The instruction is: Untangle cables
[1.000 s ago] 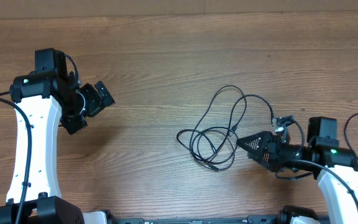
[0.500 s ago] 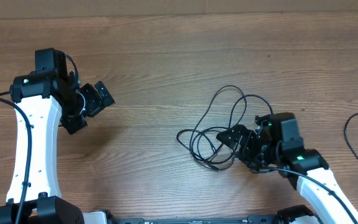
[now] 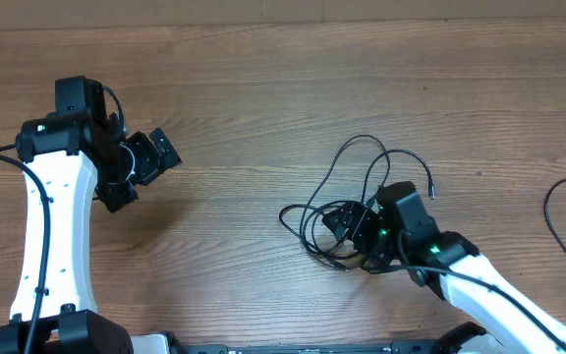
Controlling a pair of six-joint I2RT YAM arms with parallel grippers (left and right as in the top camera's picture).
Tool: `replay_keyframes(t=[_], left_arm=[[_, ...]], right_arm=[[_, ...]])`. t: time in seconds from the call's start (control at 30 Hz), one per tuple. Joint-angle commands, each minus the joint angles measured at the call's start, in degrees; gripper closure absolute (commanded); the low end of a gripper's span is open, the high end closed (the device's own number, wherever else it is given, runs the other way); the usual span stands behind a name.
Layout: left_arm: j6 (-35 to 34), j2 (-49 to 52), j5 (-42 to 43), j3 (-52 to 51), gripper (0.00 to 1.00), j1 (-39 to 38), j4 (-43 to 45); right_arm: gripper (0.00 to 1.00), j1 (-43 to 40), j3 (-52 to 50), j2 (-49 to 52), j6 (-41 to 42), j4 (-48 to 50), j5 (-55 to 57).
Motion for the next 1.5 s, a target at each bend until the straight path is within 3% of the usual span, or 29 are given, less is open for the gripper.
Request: replay_keyframes(t=[0.0, 0.1, 0.13, 0.27, 0.3, 0.5, 0.7, 0.83, 0.93, 1.03, 1.1, 1.27, 1.47], left_arm=[[1.2, 0.0, -0.3, 0.3, 0.0, 0.0, 0.1], [1.2, 0.0, -0.3, 0.3, 0.0, 0.0, 0.1], [1.2, 0.0, -0.3, 0.3, 0.01, 0.0, 0.1], [1.2, 0.0, -0.3, 0.3, 0.0, 0.0, 0.1], [1.2, 0.0, -0.3, 0.3, 0.0, 0.0, 0.1], [1.2, 0.0, -0.3, 0.3, 0.0, 0.0, 0.1], [1.2, 0.0, -0.3, 0.3, 0.0, 0.0, 0.1], [1.2, 0.0, -0.3, 0.3, 0.0, 0.0, 0.1], [1.2, 0.0, -0.3, 0.3, 0.0, 0.0, 0.1], [1.2, 0.0, -0.3, 0.3, 0.0, 0.0, 0.1], [1.2, 0.0, -0.3, 0.3, 0.0, 0.0, 0.1], [1.2, 0.0, -2.0, 0.3, 0.0, 0.0, 2.3], [1.2, 0.0, -2.3, 0.3, 0.0, 0.0, 2.5]], right_arm=[[0.1, 0.4, -0.5, 5.0, 3.5, 1.7, 4.1], [0.18, 0.4, -0.5, 10.2, 7.2, 4.9, 4.1], [0.27, 0.4, -0.5, 12.0, 7.8, 6.3, 4.0], [0.91, 0.4, -0.4, 16.0, 6.5, 11.5, -0.4], [0.96, 0.4, -0.4, 16.0, 5.2, 12.4, -2.2], [0.96, 0.2, 3.5, 10.4, -0.6, 13.5, -9.2], [0.96, 0.5, 16.7, 1.0, -11.6, 12.7, -19.2], [0.96, 2.6, 27.6, -1.5, -23.8, 3.7, -17.8], [0.96, 4.7, 33.2, -1.6, -30.3, -7.6, -6.8], [0.96, 6.4, 33.7, -1.5, -30.1, -15.3, 5.6], [0.96, 6.8, 33.7, -1.0, -27.7, -19.1, 8.0], [0.96, 6.9, 33.7, 0.7, -25.0, -24.7, -1.8], [0.96, 6.9, 33.7, 1.1, -27.7, -25.3, -14.1]])
